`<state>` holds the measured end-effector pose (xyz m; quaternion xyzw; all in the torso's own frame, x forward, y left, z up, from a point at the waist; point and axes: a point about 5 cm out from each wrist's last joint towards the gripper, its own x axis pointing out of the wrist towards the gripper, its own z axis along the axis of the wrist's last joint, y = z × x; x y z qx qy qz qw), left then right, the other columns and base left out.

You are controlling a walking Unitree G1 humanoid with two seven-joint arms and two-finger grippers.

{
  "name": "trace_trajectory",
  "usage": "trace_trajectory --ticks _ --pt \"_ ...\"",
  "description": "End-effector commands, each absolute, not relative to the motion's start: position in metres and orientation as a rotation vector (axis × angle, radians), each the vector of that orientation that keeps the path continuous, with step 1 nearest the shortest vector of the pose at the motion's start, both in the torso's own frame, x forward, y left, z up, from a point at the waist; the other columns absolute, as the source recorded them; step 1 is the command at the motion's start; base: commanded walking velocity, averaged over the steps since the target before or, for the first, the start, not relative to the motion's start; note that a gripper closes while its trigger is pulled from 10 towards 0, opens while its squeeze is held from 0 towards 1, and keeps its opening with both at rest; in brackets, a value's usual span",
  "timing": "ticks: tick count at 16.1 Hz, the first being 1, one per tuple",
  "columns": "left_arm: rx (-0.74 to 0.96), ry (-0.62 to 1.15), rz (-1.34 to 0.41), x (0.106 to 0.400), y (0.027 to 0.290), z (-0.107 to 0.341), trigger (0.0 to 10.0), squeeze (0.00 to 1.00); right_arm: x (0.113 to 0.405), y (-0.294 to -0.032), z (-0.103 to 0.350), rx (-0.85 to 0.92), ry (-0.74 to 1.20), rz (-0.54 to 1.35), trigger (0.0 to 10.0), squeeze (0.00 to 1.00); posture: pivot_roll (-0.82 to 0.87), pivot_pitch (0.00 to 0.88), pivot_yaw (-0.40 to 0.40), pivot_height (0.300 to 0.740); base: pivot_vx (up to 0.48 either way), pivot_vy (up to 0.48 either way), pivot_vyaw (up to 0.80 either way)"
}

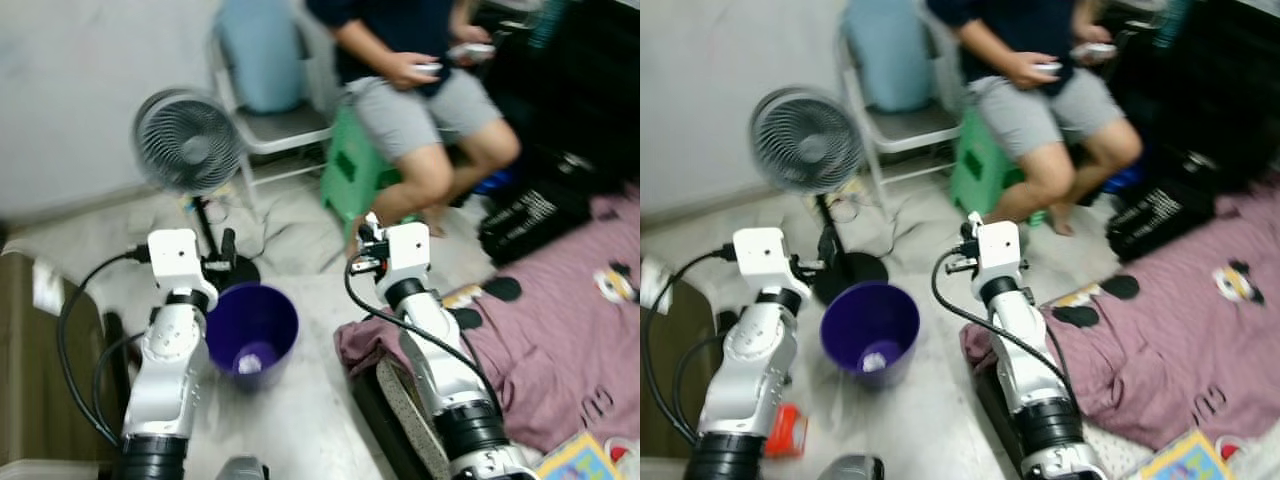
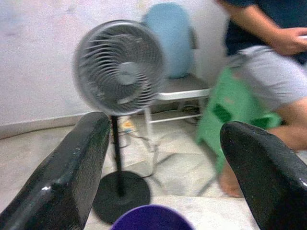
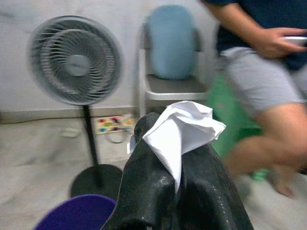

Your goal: Clean up the room

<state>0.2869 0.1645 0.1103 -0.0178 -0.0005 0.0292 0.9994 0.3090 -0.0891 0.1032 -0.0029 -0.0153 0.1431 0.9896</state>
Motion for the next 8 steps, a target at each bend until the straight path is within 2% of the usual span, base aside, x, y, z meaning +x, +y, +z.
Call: trace_trajectory --ticks 1,6,8 --pt "-0.031 0.0 0.063 0.2868 0.1661 0.1105 10.0 0.0 0.3091 -0.0862 0.1057 -0.01 -0.044 0.299 10.0 0.0 0.09 0.0 -0.008 0.74 0.0 0.0 0.8" --pt "-0.029 -0.002 0.06 0.2874 0.1664 0.1109 10.0 0.0 0.3098 -0.0865 0.1056 -0.005 -0.042 0.291 10.0 0.0 0.09 0.0 -0.006 0.74 0.0 0.0 0.8" --pt "-0.032 -0.003 0.059 0.2877 0.166 0.1113 10.0 0.0 0.3101 -0.0868 0.1057 -0.002 -0.042 0.289 10.0 0.0 0.09 0.0 -0.005 0.74 0.0 0.0 0.25"
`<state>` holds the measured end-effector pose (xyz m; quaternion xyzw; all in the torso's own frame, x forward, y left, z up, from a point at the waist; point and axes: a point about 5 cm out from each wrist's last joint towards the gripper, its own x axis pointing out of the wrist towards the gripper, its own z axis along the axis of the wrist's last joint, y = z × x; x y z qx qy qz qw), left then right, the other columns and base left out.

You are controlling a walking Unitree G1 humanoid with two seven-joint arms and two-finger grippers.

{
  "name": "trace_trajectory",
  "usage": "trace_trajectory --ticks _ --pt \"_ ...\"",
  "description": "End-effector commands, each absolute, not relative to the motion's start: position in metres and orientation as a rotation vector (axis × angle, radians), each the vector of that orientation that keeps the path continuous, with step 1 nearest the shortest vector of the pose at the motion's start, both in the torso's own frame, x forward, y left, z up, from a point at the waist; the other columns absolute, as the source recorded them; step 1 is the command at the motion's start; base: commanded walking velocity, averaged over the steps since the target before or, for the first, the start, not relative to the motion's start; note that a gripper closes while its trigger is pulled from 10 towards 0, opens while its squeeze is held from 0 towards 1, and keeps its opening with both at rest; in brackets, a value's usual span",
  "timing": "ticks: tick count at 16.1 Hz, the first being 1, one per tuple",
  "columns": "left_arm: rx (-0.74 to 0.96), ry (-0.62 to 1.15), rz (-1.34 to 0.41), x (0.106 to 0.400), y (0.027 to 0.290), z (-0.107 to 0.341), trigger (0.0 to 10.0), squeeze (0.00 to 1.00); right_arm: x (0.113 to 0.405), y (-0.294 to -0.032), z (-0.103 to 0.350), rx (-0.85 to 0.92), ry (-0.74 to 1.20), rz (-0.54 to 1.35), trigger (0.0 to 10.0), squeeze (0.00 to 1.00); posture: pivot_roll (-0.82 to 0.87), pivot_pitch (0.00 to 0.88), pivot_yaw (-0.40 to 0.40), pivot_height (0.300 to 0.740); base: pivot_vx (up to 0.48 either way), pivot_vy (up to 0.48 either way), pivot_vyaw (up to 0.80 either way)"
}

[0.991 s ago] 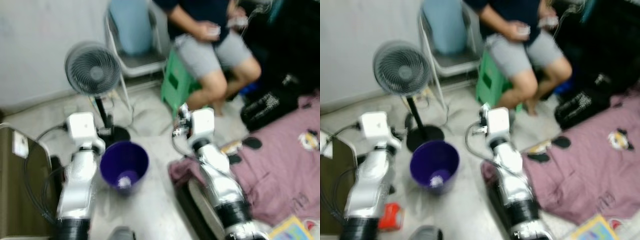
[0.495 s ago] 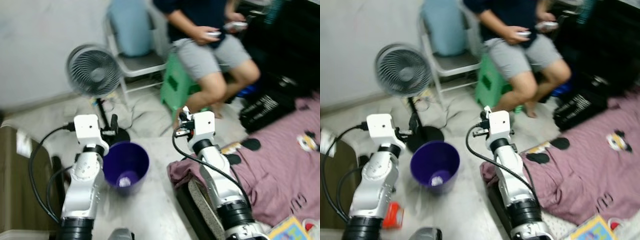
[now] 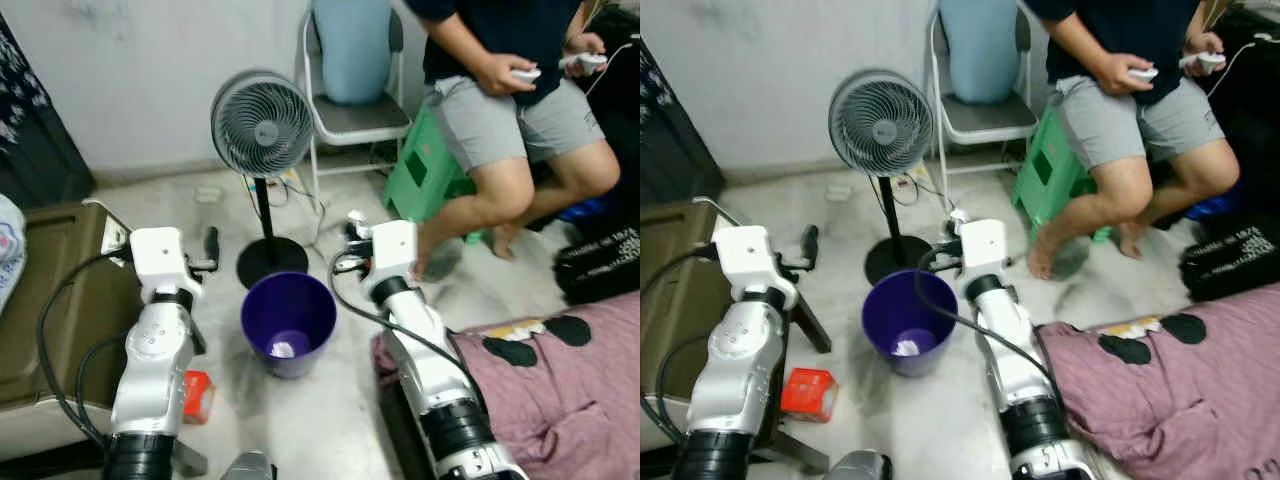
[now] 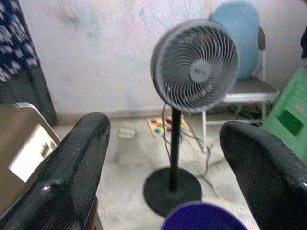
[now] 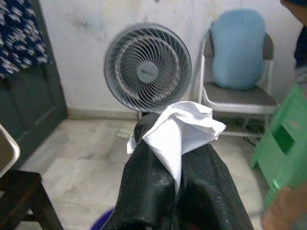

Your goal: Clean up the room

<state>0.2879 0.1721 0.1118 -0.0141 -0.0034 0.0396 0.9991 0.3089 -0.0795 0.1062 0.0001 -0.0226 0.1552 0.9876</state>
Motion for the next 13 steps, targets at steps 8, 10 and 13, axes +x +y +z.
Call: trace_trajectory --ticks 8,10,13 --pt "-0.054 -0.016 0.029 0.2886 0.1623 0.1133 10.0 0.0 0.3114 -0.0875 0.1071 -0.012 -0.048 0.29 10.0 0.0 0.08 0.001 -0.006 0.74 0.0 0.0 0.16" --pt "-0.055 -0.016 0.028 0.2888 0.1623 0.1134 10.0 0.0 0.3119 -0.0878 0.1069 -0.011 -0.045 0.288 10.0 0.0 0.08 0.005 -0.006 0.74 0.0 0.0 0.8" --pt "-0.06 -0.019 0.015 0.2891 0.1614 0.1138 10.0 0.0 0.312 -0.0878 0.1067 -0.007 -0.044 0.286 10.0 0.0 0.08 0.006 -0.005 0.74 0.0 0.0 0.59"
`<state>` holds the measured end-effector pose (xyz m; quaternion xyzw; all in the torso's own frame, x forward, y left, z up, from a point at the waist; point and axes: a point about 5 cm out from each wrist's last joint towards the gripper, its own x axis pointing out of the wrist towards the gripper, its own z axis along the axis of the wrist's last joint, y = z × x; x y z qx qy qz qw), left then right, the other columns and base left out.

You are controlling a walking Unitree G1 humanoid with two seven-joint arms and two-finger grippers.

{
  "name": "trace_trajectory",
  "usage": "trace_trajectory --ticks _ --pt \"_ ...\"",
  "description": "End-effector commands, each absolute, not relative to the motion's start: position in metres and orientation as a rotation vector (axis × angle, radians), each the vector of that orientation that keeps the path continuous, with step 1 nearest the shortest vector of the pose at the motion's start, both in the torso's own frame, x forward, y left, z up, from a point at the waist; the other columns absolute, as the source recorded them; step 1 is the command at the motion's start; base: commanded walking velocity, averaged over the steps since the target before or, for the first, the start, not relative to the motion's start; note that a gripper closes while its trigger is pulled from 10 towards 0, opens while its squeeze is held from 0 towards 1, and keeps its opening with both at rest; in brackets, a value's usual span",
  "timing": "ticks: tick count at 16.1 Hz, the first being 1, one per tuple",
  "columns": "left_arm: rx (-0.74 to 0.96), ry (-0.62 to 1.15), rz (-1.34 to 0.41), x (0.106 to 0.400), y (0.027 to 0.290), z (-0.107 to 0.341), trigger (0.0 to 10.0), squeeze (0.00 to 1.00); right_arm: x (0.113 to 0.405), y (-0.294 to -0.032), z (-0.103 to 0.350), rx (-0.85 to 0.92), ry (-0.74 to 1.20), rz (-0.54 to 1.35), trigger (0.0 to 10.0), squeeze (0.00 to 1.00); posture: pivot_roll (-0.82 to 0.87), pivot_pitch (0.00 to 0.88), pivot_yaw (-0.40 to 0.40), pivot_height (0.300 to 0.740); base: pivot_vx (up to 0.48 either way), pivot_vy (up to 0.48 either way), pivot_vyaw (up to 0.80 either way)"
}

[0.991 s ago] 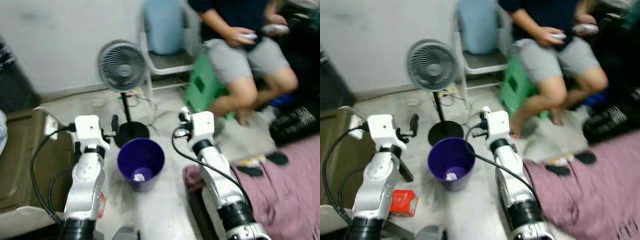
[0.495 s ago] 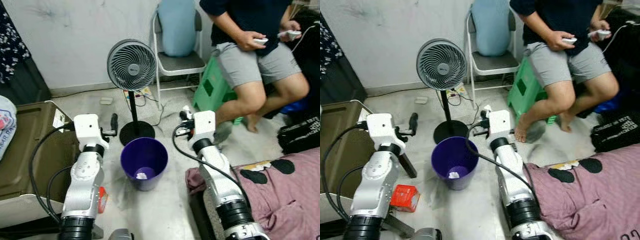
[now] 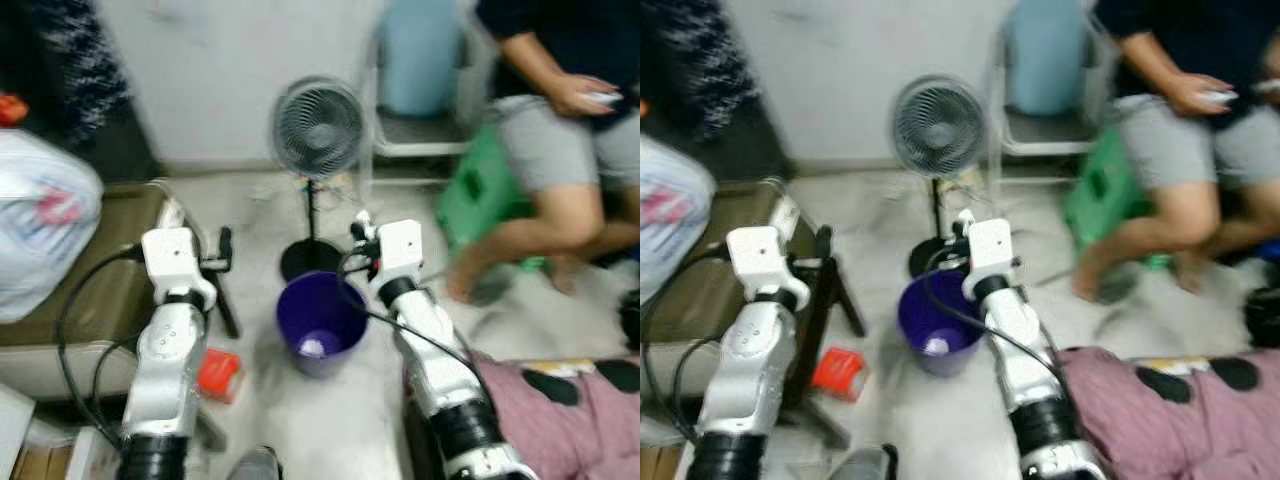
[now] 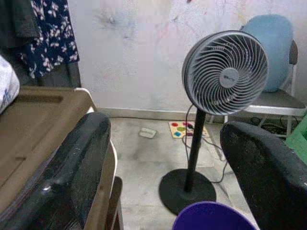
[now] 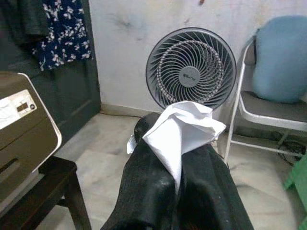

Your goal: Clean up the room

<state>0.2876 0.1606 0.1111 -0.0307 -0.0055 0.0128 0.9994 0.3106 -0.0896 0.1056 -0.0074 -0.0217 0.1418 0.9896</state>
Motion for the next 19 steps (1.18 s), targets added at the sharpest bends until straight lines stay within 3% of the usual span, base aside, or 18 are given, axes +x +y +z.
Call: trace_trajectory --ticks 1,6,19 --pt "-0.059 -0.022 0.006 0.2892 0.1604 0.1143 10.0 0.0 0.3121 -0.0877 0.1066 -0.004 -0.043 0.284 10.0 0.0 0.08 0.006 -0.004 0.74 0.0 0.0 0.0" --pt "-0.071 -0.035 -0.01 0.2887 0.1592 0.1157 10.0 0.0 0.3122 -0.088 0.1063 0.001 -0.04 0.279 10.0 0.0 0.08 0.008 -0.002 0.74 0.048 0.0 0.0" --pt "-0.075 -0.043 -0.021 0.2889 0.158 0.1163 10.0 0.0 0.313 -0.0879 0.1061 0.006 -0.041 0.281 10.0 0.0 0.08 0.002 -0.007 0.74 0.317 0.0 0.0"
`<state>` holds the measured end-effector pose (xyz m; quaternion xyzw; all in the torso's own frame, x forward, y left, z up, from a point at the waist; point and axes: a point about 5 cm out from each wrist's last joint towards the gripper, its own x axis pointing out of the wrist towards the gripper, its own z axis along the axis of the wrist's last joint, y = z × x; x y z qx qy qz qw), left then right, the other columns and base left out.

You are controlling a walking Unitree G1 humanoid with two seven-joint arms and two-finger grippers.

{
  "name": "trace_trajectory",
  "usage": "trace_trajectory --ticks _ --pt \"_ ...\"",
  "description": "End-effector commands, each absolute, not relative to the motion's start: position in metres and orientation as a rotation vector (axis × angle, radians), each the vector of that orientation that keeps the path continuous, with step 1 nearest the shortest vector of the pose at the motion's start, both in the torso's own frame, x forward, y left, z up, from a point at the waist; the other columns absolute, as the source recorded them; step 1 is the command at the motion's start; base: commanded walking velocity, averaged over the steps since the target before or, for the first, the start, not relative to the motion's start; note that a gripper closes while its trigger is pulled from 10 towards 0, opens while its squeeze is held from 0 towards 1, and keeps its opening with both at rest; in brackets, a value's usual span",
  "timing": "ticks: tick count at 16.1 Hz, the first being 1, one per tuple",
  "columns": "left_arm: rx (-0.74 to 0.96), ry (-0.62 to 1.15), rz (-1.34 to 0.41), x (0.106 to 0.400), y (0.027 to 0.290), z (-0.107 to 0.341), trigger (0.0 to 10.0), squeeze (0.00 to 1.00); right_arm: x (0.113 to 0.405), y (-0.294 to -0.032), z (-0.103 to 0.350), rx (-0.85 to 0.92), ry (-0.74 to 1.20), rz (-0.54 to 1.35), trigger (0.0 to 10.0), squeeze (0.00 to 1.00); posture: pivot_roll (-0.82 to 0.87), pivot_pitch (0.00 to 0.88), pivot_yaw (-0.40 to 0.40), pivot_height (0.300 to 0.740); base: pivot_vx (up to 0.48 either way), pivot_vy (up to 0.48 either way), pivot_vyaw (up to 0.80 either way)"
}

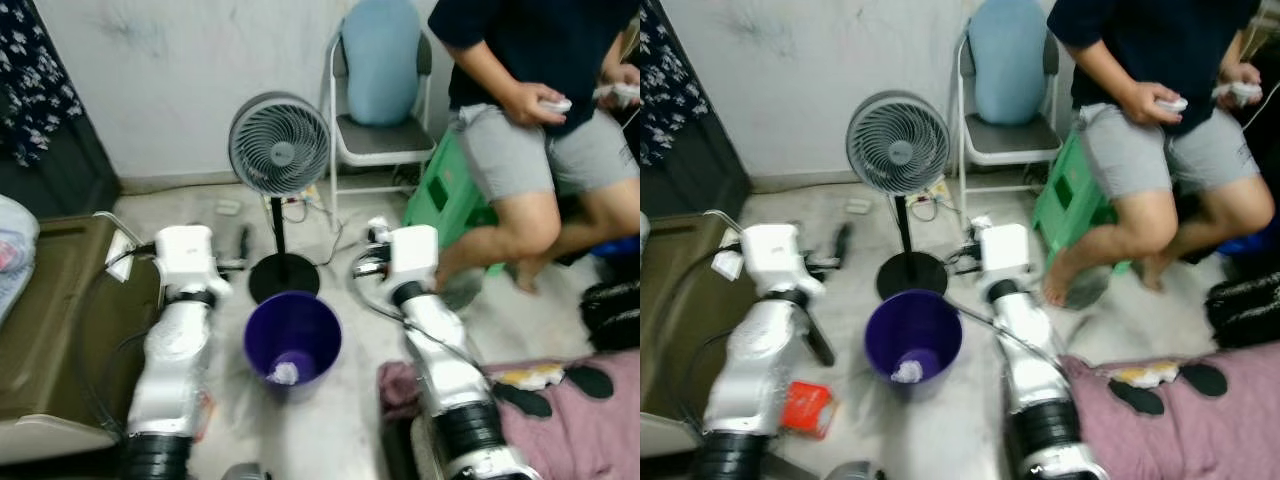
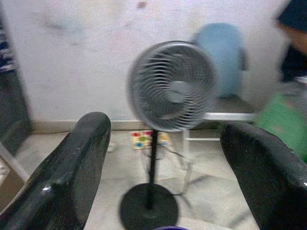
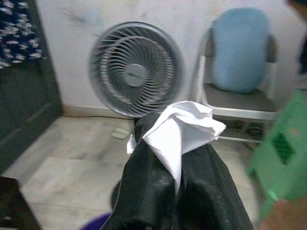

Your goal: Clean up the room

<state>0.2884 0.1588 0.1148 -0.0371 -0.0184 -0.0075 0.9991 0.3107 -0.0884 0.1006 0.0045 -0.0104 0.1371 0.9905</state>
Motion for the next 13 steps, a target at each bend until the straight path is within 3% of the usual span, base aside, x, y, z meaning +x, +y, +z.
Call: trace_trajectory --ticks 1,5,10,13 --pt "-0.076 -0.036 -0.018 0.289 0.1578 0.1157 10.0 0.0 0.313 -0.0881 0.1061 0.008 -0.04 0.281 10.0 0.0 0.08 0.0 -0.008 0.74 0.24 0.0 0.0" --pt "-0.064 -0.028 -0.015 0.2898 0.1544 0.1145 10.0 0.0 0.3131 -0.0873 0.1061 -0.004 -0.046 0.287 10.0 0.0 0.08 0.0 -0.008 0.74 0.0 0.0 0.13" --pt "0.001 -0.047 -0.009 0.2896 0.1535 0.1181 10.0 0.0 0.3132 -0.0867 0.1057 -0.01 -0.045 0.287 10.0 0.0 0.08 0.0 -0.007 0.74 0.0 0.0 0.8" --pt "-0.062 -0.03 -0.02 0.2891 0.1581 0.1156 10.0 0.0 0.3134 -0.0872 0.1056 -0.009 -0.043 0.284 10.0 0.0 0.08 0.0 -0.008 0.74 0.0 0.0 0.8"
